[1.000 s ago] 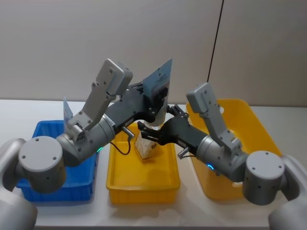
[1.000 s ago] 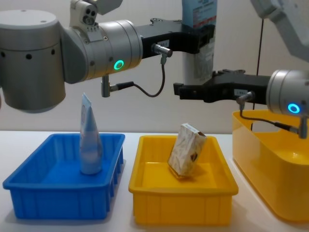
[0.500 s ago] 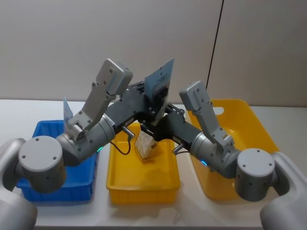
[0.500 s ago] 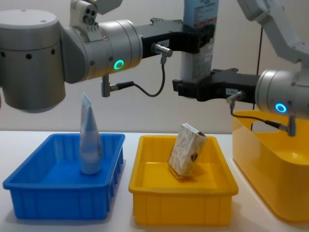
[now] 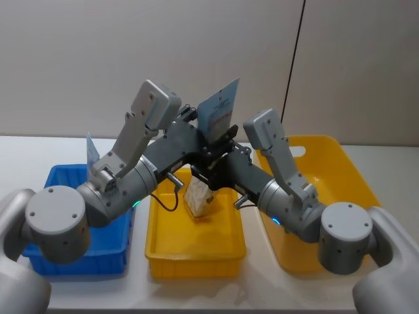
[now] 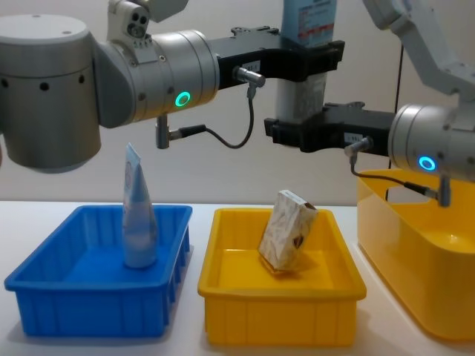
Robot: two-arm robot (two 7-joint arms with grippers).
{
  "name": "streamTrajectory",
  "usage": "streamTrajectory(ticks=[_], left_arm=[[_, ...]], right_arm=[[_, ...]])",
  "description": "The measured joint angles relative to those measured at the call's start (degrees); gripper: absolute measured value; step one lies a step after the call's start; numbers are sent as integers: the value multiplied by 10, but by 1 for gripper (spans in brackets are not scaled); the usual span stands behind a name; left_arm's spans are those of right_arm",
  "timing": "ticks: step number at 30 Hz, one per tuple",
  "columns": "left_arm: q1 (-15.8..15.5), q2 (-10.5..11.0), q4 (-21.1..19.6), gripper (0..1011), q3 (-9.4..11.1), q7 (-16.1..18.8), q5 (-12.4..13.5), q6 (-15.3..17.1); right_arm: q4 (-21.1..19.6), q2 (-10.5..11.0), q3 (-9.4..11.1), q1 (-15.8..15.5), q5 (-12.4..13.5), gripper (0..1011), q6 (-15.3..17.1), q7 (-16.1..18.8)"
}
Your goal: Bimanual collaborative sorting of washing and personal care products
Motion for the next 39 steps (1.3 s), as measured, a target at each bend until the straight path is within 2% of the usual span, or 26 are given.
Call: streamTrajectory(ticks=[1,4,11,20,25,32,39], left_arm=[[0,0,0,720,0,0,0,0],[0,0,0,834,0,0,0,0],[0,0,0,1001,0,0,0,0],[0,0,0,1001,0,0,0,0],[0,0,0,1001,0,0,0,0],[0,0,0,1001,0,0,0,0],[0,0,0,1001,0,0,0,0]], right_arm=[[0,0,0,0,0,638,0,0],[-3,-1,2,-3,2,638,0,-7],[-13,-4,14,-11,6,638,6,-29],[-31,-8,42,-26,16,638,38,-63],[-41,-13,65,-35,24,638,67,-88],[-56,-21,93,-43,32,638,111,-128],[-70,-31,120,-44,32,638,173,-175]])
